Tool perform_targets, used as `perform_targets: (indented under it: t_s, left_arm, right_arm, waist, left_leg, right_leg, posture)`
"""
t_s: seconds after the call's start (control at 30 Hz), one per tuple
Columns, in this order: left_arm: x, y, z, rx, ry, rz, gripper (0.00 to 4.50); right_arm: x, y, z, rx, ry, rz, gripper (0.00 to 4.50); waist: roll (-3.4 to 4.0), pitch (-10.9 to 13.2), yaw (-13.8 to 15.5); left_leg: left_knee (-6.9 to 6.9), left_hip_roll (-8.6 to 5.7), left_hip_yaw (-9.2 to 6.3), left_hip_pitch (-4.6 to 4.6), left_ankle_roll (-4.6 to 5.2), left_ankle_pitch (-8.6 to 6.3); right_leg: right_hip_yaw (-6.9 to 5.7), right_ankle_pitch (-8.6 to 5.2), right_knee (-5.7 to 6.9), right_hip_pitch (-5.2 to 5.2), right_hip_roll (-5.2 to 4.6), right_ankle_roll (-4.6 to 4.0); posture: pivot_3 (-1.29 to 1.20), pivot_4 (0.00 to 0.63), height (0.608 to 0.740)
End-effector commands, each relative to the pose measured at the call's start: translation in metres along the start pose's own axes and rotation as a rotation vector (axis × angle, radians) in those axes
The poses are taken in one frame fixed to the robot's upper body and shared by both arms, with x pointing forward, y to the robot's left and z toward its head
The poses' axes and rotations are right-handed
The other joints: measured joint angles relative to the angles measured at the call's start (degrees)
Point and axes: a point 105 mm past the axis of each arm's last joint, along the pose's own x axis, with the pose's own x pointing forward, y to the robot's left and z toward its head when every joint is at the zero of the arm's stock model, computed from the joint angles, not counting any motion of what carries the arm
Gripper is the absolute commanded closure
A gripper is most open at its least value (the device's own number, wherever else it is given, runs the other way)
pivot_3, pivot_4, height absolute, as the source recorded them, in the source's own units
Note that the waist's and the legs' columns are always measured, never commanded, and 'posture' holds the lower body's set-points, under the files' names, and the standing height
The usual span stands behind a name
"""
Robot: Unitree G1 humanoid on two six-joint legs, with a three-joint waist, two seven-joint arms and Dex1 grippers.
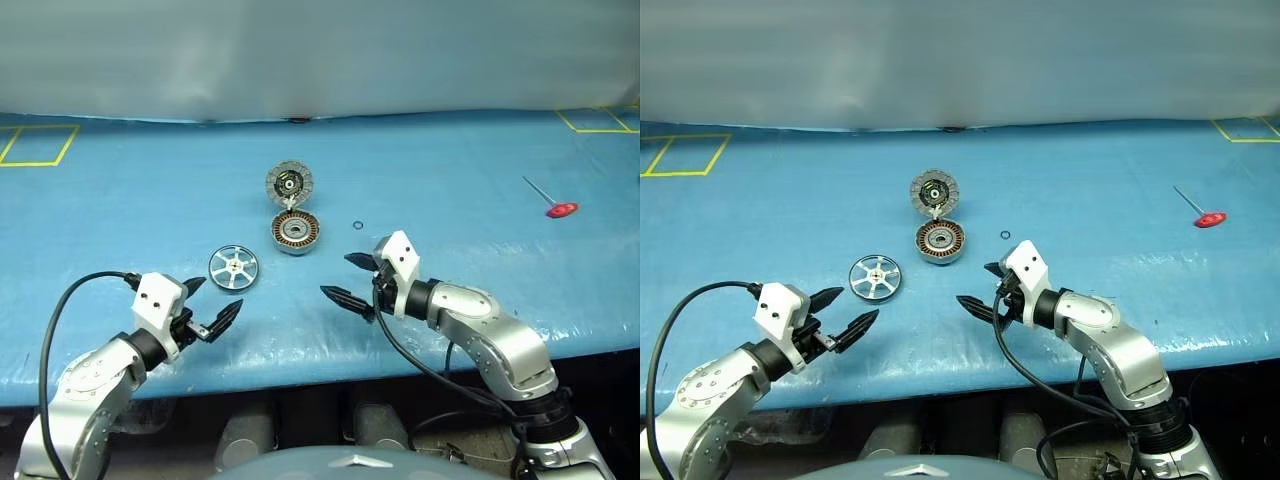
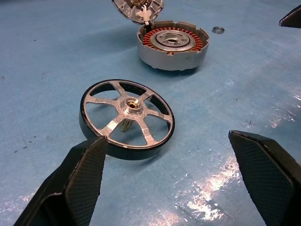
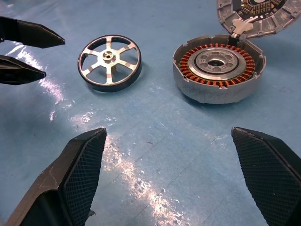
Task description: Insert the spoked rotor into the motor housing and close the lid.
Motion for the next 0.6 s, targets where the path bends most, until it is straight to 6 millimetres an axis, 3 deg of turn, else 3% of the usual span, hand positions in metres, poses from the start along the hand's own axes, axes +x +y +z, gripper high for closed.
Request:
perform_targets:
  t_s: [0.03,0.6]
  left_arm:
    - [-0.0016,-0.0024,0.0083,0.041,-0.027,0.002,0.0]
    - [0.0003,-0.0043,0.0048,0.058,-0.026,-0.003,0.0]
  right_arm:
    - [-0.0003,0.0004,0.0055,-0.023,-0.031,-0.013,0.01]
    - [0.0006,-0.0038,0.0099,-0.08,-0.075,-0.072,0.01]
  waist:
    - [0.0,0.0,0.04]
    - [0.0,0.0,0.04]
  left_leg:
    - [0.0,0.0,0.0,0.0,0.0,0.0]
    - [0.0,0.0,0.0,0.0,0.0,0.0]
  right_leg:
    - [0.0,0.0,0.0,0.0,0.0,0.0]
    - [0.0,0.0,0.0,-0.01,0.0,0.0]
  posture:
    - [0.0,0.15,0.74]
    - [0.0,0.15,0.74]
